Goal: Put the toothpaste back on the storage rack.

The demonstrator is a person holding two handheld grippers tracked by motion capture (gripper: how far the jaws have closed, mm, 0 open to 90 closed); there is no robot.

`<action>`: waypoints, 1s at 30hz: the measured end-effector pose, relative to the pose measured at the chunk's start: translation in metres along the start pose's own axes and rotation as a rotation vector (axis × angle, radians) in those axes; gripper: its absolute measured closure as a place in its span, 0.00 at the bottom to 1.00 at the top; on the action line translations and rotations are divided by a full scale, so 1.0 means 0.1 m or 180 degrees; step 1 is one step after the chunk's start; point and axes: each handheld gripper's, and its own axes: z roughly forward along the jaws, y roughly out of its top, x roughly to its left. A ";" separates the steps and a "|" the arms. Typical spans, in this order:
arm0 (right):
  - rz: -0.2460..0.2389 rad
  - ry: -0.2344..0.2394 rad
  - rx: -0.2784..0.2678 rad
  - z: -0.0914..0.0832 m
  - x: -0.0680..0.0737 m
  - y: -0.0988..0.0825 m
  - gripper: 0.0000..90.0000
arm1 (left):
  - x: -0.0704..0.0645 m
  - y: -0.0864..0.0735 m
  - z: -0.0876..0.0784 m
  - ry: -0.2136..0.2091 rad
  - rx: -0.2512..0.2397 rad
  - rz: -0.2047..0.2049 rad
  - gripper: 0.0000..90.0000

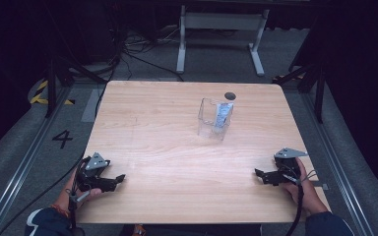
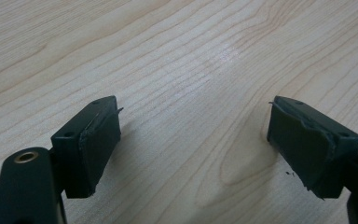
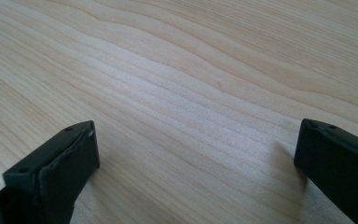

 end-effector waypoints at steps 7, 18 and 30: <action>-0.0015 -0.0001 0.0001 0.00 0.00 0.00 0.00 | -0.02 0.01 0.01 0.0023 0.0033 -0.0071 0.16; -0.0018 0.0002 0.0003 0.00 0.00 0.00 0.00 | -0.02 0.01 0.01 0.0023 0.0035 -0.0071 0.16; -0.0020 0.0004 0.0003 0.00 0.00 0.00 0.00 | -0.03 0.03 0.03 0.0080 0.0038 -0.0097 0.14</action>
